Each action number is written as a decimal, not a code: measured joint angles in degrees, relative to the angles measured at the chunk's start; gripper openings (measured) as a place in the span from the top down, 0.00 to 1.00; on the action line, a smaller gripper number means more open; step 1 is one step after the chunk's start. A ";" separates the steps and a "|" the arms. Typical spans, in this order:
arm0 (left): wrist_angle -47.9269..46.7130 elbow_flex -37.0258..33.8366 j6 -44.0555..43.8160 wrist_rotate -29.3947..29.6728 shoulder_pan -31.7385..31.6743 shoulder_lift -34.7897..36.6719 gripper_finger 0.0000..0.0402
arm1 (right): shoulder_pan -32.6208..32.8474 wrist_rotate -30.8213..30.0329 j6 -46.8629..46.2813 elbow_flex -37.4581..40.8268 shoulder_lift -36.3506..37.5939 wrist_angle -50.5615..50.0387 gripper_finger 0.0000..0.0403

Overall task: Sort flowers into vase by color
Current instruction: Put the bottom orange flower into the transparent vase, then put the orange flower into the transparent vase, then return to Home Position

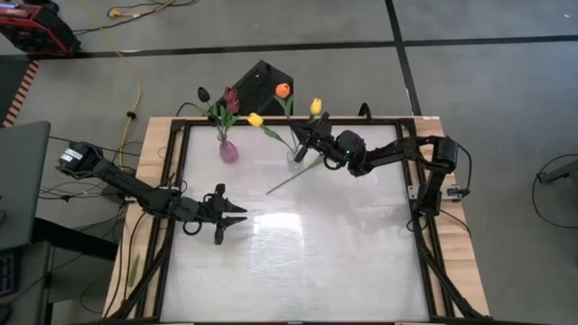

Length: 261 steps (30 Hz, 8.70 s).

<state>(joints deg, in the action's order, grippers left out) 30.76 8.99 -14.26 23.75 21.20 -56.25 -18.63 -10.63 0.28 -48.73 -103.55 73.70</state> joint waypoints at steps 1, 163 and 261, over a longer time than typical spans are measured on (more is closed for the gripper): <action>0.00 0.00 0.00 -0.02 0.00 0.00 0.76 | -0.07 -0.02 -0.10 0.00 0.00 -0.12 0.96; -1.71 0.00 -1.46 0.62 -0.01 0.02 0.76 | 9.27 -52.89 99.18 -28.85 10.51 -99.92 0.96; 7.67 7.63 18.28 -3.76 -5.56 1.68 0.76 | 19.59 10.36 5.53 17.18 52.74 -72.48 0.45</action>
<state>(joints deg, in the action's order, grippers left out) 38.43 16.62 4.02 19.99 15.64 -54.57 0.96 -0.27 5.81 -31.55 -50.81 1.22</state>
